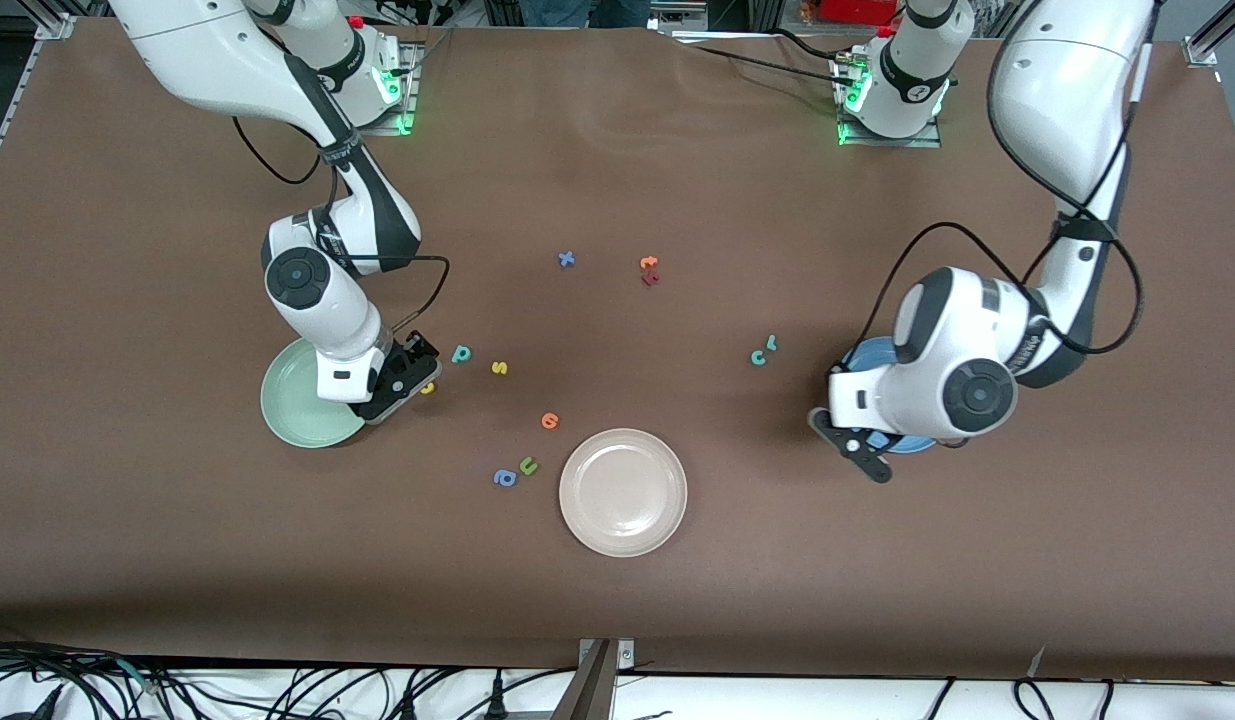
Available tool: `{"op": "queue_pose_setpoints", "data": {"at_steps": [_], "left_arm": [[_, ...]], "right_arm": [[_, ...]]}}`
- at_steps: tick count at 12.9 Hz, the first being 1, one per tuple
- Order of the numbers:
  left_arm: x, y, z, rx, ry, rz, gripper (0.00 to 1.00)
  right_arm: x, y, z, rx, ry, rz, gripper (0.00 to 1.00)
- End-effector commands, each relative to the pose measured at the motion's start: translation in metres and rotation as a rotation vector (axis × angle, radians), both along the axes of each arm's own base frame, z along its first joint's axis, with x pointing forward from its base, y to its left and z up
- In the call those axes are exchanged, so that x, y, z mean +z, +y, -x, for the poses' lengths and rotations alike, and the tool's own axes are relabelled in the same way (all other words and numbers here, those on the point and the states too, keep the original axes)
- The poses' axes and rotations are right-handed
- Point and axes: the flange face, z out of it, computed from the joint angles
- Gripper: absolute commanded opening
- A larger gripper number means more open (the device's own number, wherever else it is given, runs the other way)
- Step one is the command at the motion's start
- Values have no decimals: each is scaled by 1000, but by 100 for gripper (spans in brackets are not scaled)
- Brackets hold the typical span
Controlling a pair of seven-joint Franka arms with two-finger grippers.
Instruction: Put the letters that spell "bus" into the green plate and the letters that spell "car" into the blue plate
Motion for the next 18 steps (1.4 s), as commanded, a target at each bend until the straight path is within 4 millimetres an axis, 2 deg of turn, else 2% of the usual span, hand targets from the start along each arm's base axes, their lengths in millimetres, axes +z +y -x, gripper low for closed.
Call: {"op": "queue_pose_setpoints", "data": {"at_steps": [1,2,3,4,5,6,7,9,11,14,16,18], "left_arm": [[-30,15,22,-2,62,-20,8],[-38,24,24,12,59,-19,11],[-47,29,27,21,54,-18,25],[-53,30,29,23,50,-17,58],[-52,37,27,23,48,-13,100],[-46,34,25,17,37,-11,100],[-40,25,26,11,34,-8,100],[-26,-1,27,18,17,-5,100],[-23,-35,35,91,23,-13,100],[-32,-80,51,168,30,-47,100],[-45,-101,65,238,20,-73,100],[-61,-124,85,228,-17,-96,100]], "right_arm": [[-19,1,3,-23,-14,-31,98],[-27,1,3,-23,-23,-38,98],[-34,2,5,-22,-27,-44,98],[-36,2,5,-22,-30,-46,95],[-39,2,6,-27,-26,-48,93],[-40,3,7,-65,-22,-52,93],[-42,14,13,-86,-10,-65,93],[-44,16,17,-110,-1,-68,93],[-48,14,21,-111,9,-63,93],[-51,10,26,-114,20,-58,93],[-52,10,27,-114,22,-57,91],[-53,7,28,-115,25,-52,79]]}}
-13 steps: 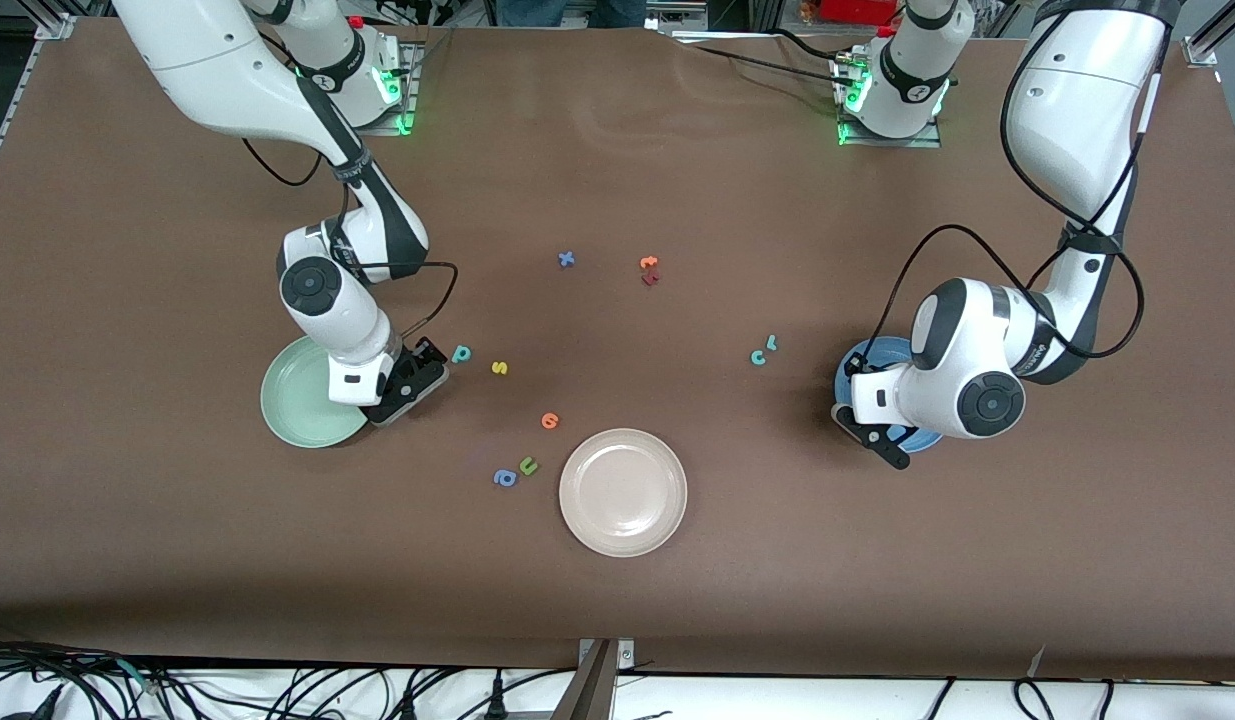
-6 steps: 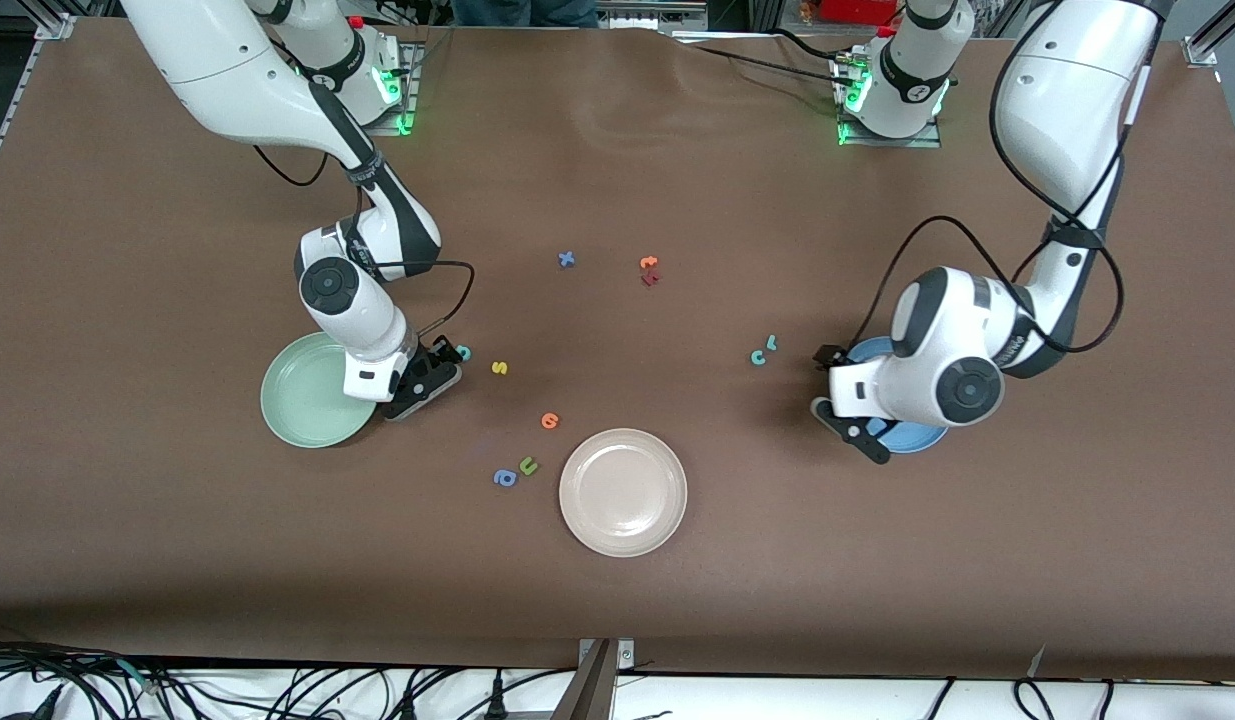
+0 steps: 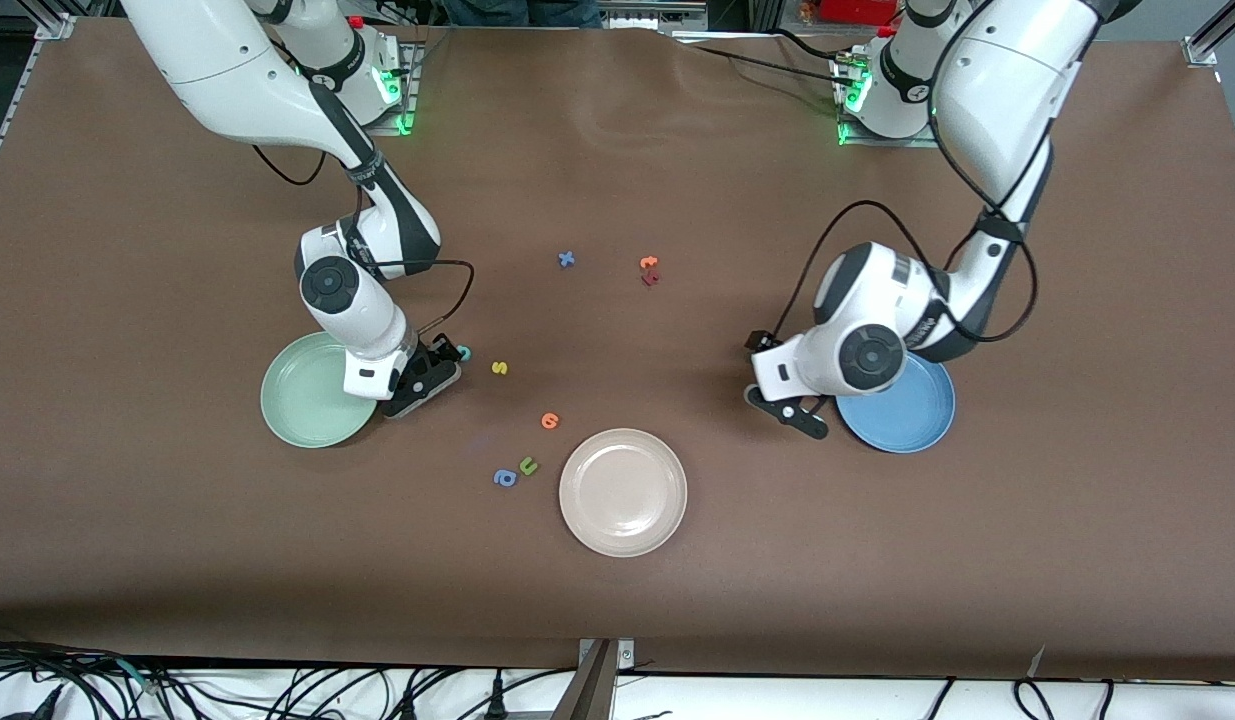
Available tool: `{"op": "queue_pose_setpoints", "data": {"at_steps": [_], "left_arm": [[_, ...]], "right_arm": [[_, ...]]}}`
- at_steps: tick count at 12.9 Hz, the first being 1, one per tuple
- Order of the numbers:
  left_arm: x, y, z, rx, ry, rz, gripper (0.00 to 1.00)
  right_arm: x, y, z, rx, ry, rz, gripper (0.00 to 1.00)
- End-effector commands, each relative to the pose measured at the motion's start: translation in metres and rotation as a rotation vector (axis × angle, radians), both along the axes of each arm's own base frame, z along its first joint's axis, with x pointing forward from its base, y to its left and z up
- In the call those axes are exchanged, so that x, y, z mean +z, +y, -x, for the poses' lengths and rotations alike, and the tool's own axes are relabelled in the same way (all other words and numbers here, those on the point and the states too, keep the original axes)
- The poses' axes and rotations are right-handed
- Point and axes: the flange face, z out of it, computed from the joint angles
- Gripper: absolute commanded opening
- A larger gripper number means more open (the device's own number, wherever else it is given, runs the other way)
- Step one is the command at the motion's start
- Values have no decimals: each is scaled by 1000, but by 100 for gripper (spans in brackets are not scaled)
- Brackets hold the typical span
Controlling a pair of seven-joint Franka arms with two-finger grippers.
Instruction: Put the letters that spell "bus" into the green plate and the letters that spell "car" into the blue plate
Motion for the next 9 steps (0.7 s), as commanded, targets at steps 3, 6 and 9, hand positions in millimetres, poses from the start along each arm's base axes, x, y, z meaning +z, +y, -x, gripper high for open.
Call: {"op": "queue_pose_setpoints", "data": {"at_steps": [3,6,9], "left_arm": [[-43,-11,34,-57,-132,-61,100],[-49,-11,38,-58,-142,-54,99],[-57,-7,47,-62,-119,-64,85]], "right_arm": [[-6,-14,11,-18,18,3,73],[-7,-16,11,-13,19,6,62],[-7,-18,10,-13,18,8,42]]}}
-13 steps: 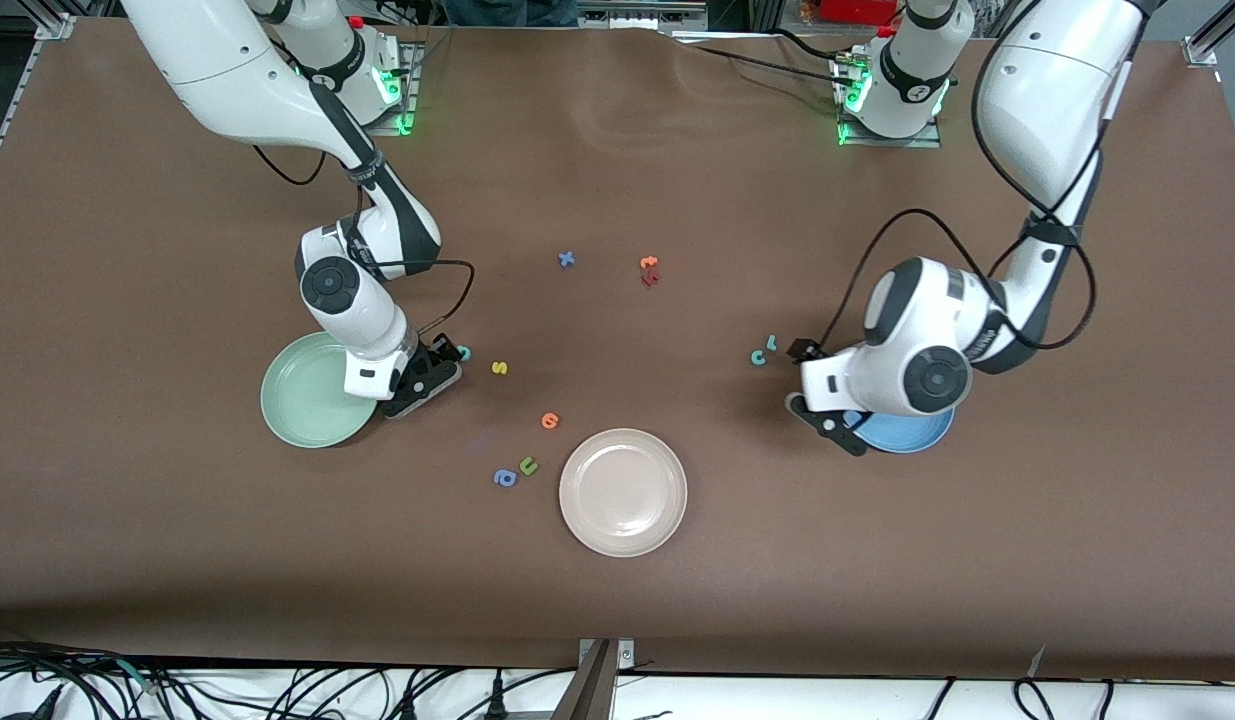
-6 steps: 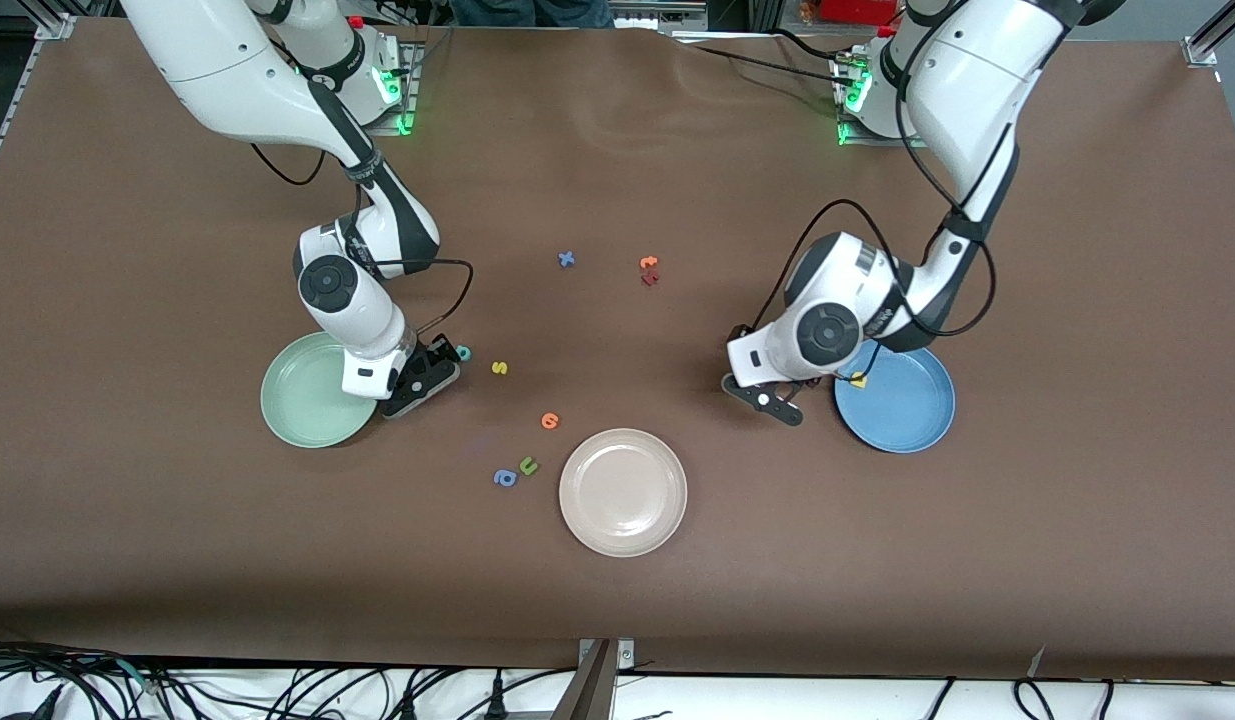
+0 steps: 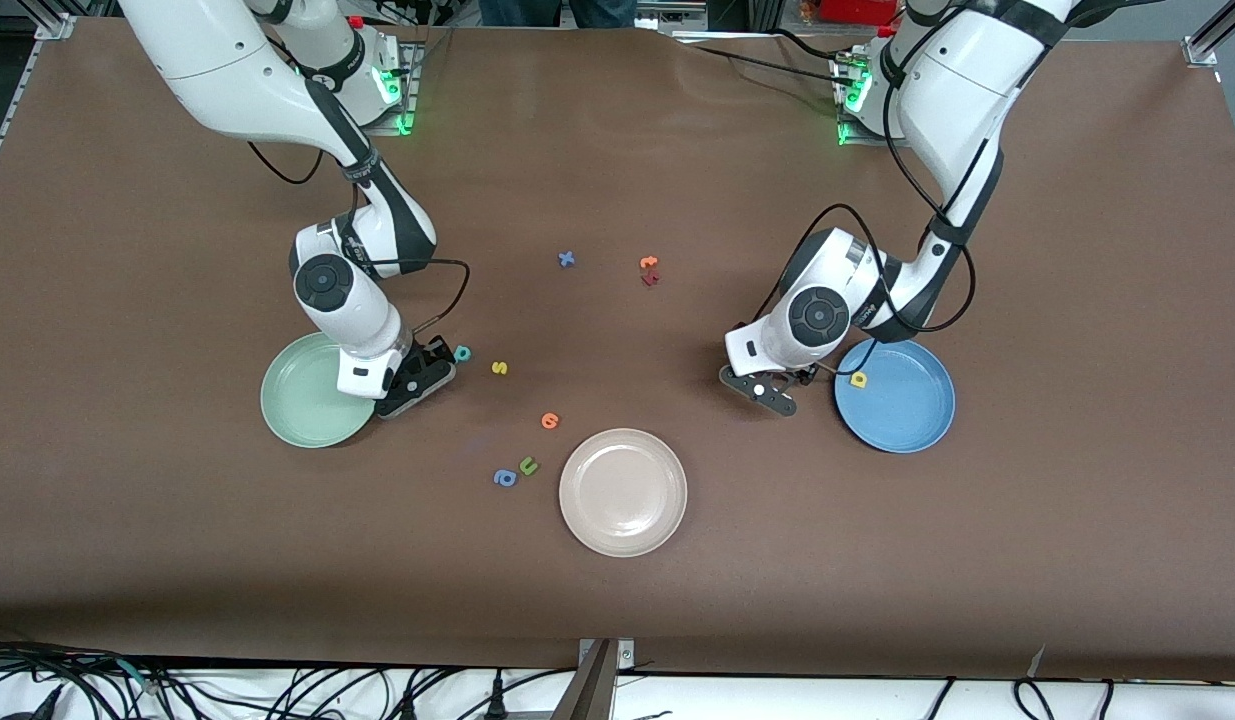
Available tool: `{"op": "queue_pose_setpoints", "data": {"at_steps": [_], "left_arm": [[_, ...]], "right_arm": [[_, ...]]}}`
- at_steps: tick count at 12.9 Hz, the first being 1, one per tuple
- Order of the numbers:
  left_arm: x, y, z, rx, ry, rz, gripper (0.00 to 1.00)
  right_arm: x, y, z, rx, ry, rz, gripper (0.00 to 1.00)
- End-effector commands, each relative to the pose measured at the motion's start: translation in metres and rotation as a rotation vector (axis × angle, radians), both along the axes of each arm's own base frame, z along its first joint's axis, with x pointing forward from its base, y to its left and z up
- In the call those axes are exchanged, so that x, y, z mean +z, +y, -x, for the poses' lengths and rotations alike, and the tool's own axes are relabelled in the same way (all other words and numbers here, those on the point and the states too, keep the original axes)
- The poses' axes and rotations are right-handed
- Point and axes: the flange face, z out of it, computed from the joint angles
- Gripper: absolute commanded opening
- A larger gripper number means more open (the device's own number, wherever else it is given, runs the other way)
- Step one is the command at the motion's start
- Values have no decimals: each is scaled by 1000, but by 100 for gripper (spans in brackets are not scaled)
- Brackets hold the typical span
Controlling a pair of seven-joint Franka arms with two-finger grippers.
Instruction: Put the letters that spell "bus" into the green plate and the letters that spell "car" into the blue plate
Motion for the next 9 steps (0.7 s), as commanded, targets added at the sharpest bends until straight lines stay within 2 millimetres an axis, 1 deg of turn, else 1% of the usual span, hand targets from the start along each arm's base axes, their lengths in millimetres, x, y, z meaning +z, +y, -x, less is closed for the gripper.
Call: {"op": "queue_pose_setpoints", "data": {"at_steps": [1,2,3,4,5,7,9], "left_arm": [[0,4,9,-12,-6,-27,73],[0,4,9,-12,-7,-27,56],[0,3,10,-13,-7,-26,35],[1,3,9,-13,-8,-25,16],[3,2,7,-13,-13,-24,6],[4,2,6,-14,-16,-23,1],[5,2,6,-14,-16,-23,0]], "right_arm": [[-9,-9,10,-2,20,1,36],[-9,-9,10,-2,20,1,29],[-9,-9,10,-2,18,1,24],[-6,-9,9,-3,15,0,20],[0,-9,7,-5,8,-1,20],[14,-9,4,-7,-2,0,20],[34,-12,1,-12,29,21,20]]}}
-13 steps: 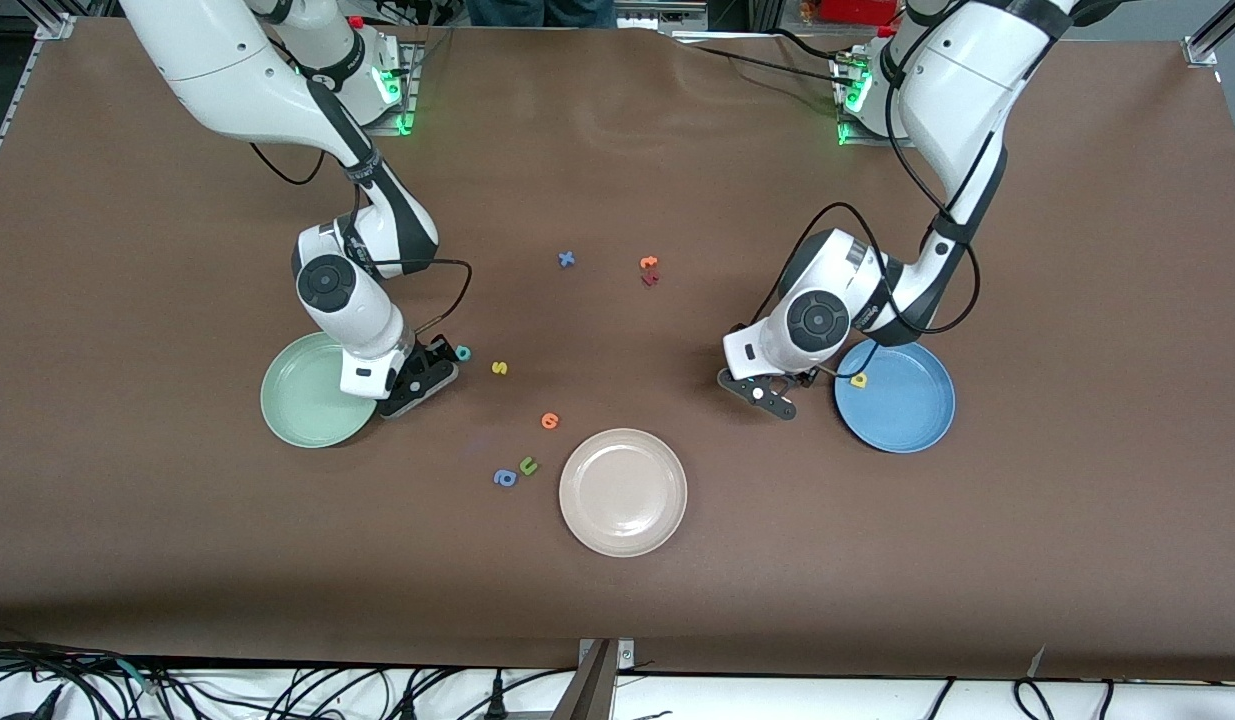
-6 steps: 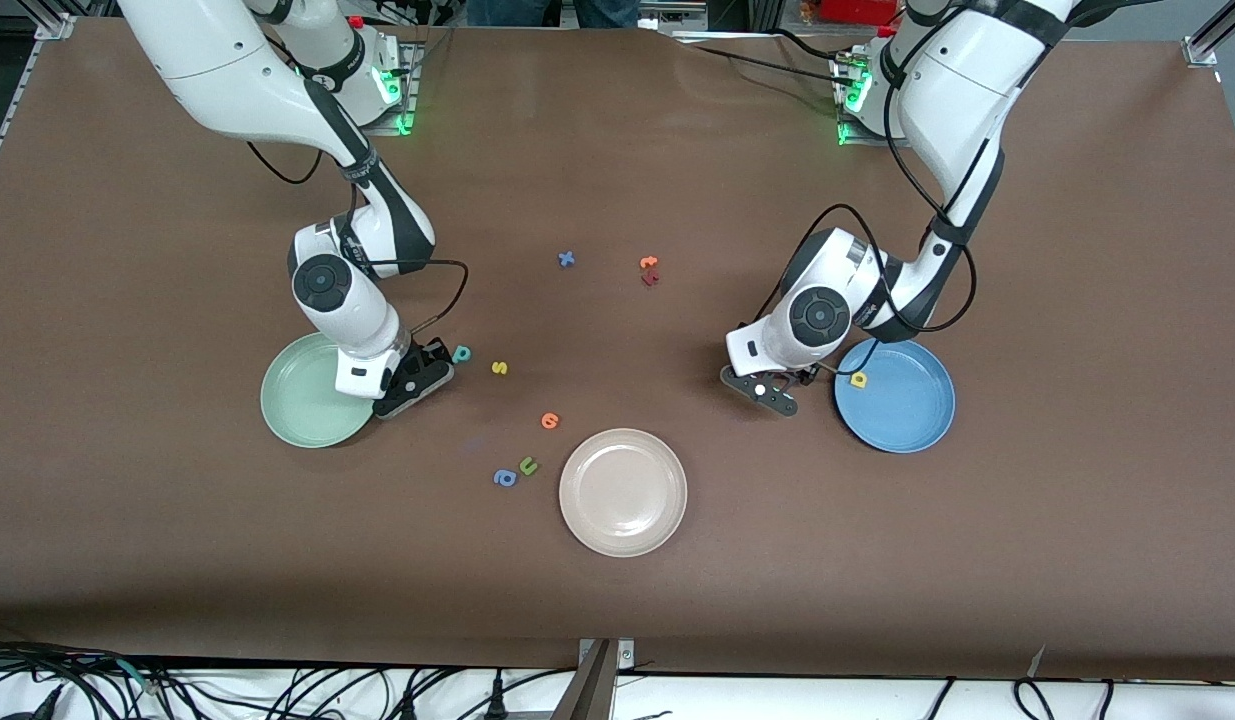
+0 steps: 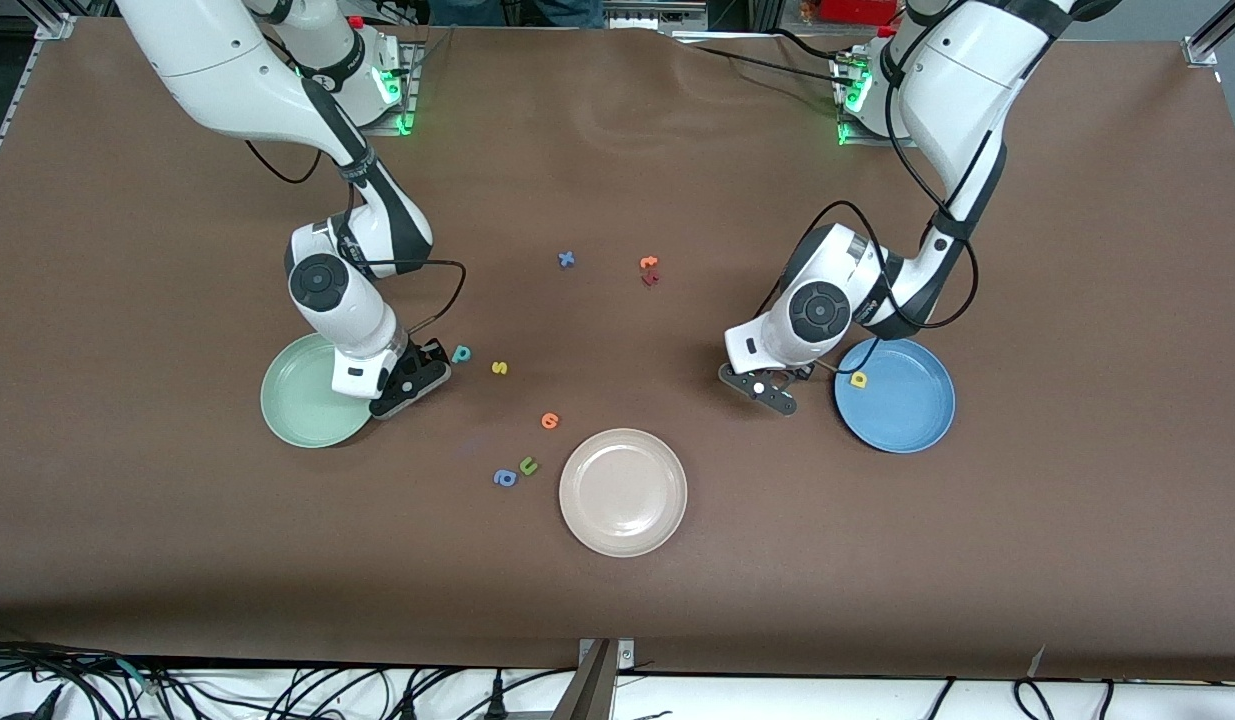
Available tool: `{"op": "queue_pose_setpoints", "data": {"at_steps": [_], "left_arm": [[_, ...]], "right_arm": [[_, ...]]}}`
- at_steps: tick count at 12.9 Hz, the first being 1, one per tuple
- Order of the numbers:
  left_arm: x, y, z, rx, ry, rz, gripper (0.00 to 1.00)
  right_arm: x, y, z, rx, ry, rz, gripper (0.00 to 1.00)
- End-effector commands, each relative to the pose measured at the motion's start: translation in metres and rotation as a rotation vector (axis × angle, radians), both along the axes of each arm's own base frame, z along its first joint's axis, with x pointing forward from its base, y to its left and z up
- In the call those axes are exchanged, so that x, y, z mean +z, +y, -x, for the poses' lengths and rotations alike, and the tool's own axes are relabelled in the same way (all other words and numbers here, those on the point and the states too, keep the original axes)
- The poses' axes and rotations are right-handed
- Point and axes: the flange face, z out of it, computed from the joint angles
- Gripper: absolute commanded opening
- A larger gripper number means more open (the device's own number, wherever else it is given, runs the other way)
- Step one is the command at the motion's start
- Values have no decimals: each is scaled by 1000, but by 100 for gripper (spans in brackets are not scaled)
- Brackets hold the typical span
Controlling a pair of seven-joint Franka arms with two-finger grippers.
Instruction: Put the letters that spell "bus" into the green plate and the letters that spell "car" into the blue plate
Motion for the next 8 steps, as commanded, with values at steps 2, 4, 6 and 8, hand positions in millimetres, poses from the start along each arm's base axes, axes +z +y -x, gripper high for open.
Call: {"op": "queue_pose_setpoints", "data": {"at_steps": [2,4,6,8], "left_arm": [[-3,4,5,-7,-6,-26,0],[22,9,-4,-4,-37,-19,2],[57,22,-19,12,-17,-50,1],[78,49,-38,-25,29,-66,1]], "right_arm": [[44,-18,-6,-2,46,32,20],[51,-49,-14,30,50,61,20],[52,-78,-19,72,56,83,20],[49,-92,-20,107,63,96,21]]}}
